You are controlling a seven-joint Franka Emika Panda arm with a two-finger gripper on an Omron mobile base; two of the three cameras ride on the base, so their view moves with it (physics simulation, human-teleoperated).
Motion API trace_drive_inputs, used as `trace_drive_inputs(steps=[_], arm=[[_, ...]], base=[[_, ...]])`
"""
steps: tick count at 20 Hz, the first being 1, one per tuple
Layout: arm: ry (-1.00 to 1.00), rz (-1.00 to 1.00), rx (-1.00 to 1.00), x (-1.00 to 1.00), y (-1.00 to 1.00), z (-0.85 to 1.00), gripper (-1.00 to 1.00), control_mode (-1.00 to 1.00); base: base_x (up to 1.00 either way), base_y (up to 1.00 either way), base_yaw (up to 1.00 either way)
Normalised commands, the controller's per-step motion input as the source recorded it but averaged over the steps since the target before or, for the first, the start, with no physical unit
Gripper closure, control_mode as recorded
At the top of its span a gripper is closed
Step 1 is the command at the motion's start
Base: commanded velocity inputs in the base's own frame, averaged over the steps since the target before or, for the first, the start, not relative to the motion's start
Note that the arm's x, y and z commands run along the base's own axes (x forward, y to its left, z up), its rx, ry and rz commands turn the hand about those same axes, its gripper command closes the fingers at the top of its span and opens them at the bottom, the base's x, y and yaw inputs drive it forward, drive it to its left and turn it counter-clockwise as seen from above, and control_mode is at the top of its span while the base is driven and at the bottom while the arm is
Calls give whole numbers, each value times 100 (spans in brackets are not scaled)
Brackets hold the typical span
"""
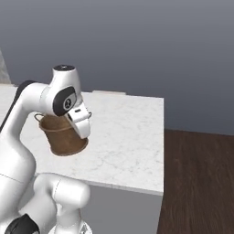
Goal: Open the cabinet, pick up the bread from the cabinet and place it in the basket. Then move the basket to the dining counter.
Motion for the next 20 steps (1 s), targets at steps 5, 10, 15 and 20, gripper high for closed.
trace_drive_inputs(steps=[5, 10, 15, 20], arm=[[1, 0, 13, 100, 0, -31, 100, -100], [-3, 4, 12, 73, -5, -32, 100, -100], [0, 0, -8, 21, -10, -36, 100, -100], [-1, 0, -7, 16, -17, -46, 100, -100]], base=[[0, 0, 0], [0, 0, 0], [0, 0, 0], [0, 0, 0]])
